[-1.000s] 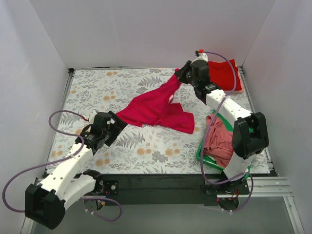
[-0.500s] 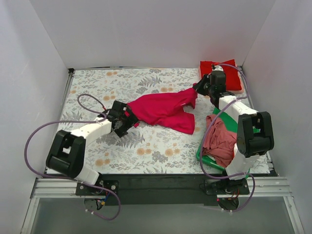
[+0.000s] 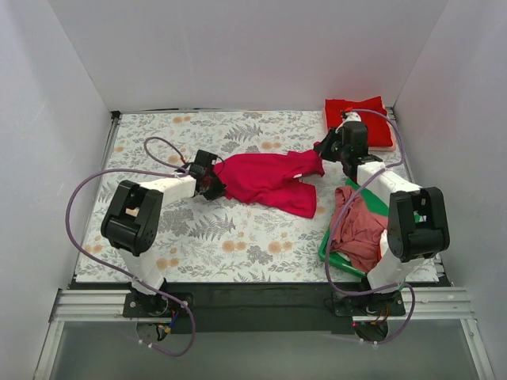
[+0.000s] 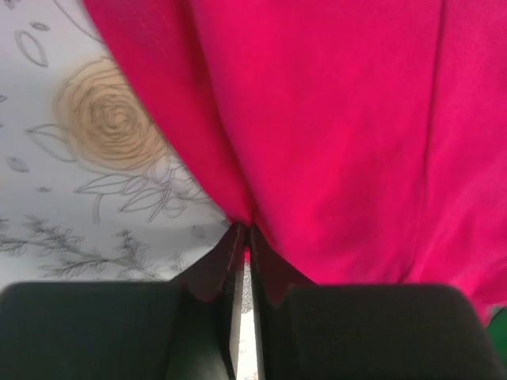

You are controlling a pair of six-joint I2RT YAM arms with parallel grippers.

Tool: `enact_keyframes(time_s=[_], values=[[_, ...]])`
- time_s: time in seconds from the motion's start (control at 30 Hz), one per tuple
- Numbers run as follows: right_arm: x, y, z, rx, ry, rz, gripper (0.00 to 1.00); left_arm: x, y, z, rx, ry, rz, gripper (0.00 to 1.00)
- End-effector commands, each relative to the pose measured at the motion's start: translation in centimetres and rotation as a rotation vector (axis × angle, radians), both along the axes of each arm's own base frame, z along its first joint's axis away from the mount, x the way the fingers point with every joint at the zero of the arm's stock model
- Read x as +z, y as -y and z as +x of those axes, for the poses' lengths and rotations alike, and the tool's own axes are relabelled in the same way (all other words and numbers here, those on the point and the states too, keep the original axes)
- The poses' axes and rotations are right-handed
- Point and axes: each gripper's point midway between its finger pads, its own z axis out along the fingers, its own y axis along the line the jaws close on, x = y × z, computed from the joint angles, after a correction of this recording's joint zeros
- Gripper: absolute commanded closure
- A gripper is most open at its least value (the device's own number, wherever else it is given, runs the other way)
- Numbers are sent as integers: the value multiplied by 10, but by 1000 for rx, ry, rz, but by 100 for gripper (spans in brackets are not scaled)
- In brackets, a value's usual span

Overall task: Fold and stack the t-shirts
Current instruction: Flatten the tshirt out

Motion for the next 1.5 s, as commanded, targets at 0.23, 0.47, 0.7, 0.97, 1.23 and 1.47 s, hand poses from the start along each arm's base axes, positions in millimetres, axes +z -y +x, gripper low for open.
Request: enact_keyframes(time_s=[0.23,0.47,0.7,0.97,1.23,1.47], values=[[111,-2,-24,137,304,-64,99,114,-22,27,50,286,80,100],[231,15,-78,131,544,-126,99,295,-51,-1,123,721,-16,100],[366,19,-165,175,805,-84,99,455,-73,-66,95,1095,-118,100],[472,27,-247,197,1034,-53,99,597,-95,-143,39,1406,-145,100],[507,18,-254,246,1085,1,99,634,-97,-141,26,1478,-85,100],[484,1,-175,267,983,-7,99,593,-102,-53,171,1338,128,100]])
